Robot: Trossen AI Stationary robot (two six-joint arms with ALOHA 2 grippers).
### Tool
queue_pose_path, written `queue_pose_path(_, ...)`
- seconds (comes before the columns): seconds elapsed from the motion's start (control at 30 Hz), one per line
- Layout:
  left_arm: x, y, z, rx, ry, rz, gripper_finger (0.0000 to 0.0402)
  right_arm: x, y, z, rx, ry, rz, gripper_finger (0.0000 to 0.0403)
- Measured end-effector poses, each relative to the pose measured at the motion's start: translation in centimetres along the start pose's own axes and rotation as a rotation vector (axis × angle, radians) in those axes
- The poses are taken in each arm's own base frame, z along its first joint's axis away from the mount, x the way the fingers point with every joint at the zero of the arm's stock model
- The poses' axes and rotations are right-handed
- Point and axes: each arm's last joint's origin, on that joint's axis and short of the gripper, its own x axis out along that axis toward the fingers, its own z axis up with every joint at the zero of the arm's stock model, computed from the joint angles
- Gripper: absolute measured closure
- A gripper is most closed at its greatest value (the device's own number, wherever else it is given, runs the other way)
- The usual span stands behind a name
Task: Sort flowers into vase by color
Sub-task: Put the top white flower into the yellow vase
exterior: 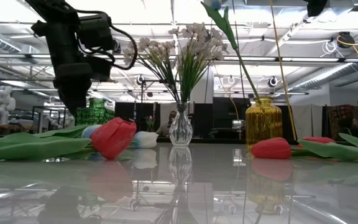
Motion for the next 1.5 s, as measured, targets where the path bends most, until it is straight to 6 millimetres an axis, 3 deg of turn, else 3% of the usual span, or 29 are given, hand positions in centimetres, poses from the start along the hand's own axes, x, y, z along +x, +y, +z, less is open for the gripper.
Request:
queue_pose_path(0.4,2.9,-0.3,-4.5,-0.142,0.082,0.113,0.0205,1.0,-1.1,-0.8,-0.146,0.063,-0.081,0.0291)
queue_pose_path(0.7,2.9,-1.4,-4.0,0.032,-0.05,0.117,0.0205,2.7,-1.8,-1.7,-0.166,0.111,-0.13,0.0291)
queue_pose_path(0.93,4.3,-1.1,-4.3,0.068,0.027,0.107,0.0213,3.2,-2.4,-0.7,-0.214,0.043,-0.168,0.0291)
queue_pose_path(1.13,5.2,-0.8,-4.6,0.093,0.071,0.113,0.0254,3.4,-2.7,0.0,-0.246,-0.006,-0.193,0.0291)
queue_pose_path(1.5,5.2,0.6,-3.8,0.123,0.063,0.036,0.0371,3.4,-2.7,0.8,-0.269,-0.061,-0.201,0.0291)
